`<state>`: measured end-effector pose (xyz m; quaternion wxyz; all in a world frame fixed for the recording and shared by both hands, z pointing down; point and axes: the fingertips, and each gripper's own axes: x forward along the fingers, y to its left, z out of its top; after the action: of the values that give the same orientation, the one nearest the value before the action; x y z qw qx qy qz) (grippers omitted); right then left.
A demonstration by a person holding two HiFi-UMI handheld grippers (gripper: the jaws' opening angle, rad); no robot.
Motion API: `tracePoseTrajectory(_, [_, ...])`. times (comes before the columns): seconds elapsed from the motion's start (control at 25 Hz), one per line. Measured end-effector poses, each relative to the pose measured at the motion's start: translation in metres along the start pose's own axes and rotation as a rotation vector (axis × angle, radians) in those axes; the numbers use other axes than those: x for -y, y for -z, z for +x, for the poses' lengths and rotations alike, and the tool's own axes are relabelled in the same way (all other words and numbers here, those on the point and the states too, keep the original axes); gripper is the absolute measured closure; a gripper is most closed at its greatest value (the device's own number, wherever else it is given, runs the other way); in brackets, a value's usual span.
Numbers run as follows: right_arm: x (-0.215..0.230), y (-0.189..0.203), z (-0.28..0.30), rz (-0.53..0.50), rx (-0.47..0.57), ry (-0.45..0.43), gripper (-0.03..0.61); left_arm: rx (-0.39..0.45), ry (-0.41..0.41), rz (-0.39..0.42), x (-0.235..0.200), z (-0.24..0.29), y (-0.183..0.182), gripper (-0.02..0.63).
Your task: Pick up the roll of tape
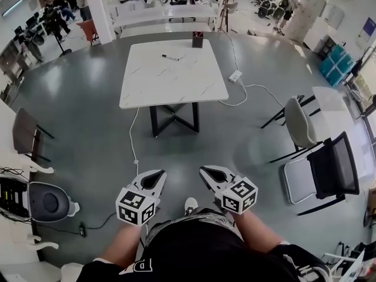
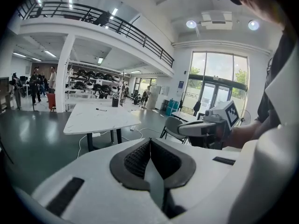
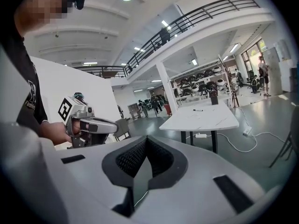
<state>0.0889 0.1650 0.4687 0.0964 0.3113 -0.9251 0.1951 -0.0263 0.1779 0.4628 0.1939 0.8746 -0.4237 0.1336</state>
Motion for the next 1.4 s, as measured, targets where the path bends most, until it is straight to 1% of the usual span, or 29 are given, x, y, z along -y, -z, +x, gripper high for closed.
tracePoseTrajectory(0.16, [0.028,-0.012,0.006,-0.006,0.001,-0.007,0.575,0.013,-0.011,0.007,-0.007,0.025,-0.019,0.595])
tracePoseTrajectory(0.32, [0.051,-0.019,0.013,-0.01,0.0,-0.014,0.575,0.009,-0.023,0.006,-0.014,0.045,-0.025,0.595])
tracePoseTrajectory(0.48, [0.066,-0.028,0.016,-0.016,0.005,-0.024,0.575,0.006,-0.044,0.012,-0.023,0.057,-0.034,0.595])
tracePoseTrajectory(0.68, [0.084,-0.031,0.016,-0.01,0.006,-0.022,0.575,0.011,-0.036,0.025,-0.024,0.075,-0.047,0.595])
tracePoseTrajectory(1.12, [0.103,-0.026,0.022,0.015,-0.012,-0.018,0.575,-0.011,-0.032,0.008,-0.033,0.097,-0.047,0.595])
tracePoseTrajectory(1.28, [0.115,-0.024,0.033,0.019,-0.018,-0.015,0.575,-0.004,-0.024,0.006,-0.042,0.112,-0.05,0.595])
tracePoseTrajectory(1.4, [0.123,-0.03,0.044,0.017,-0.015,-0.01,0.575,-0.009,-0.015,0.009,-0.053,0.121,-0.054,0.595])
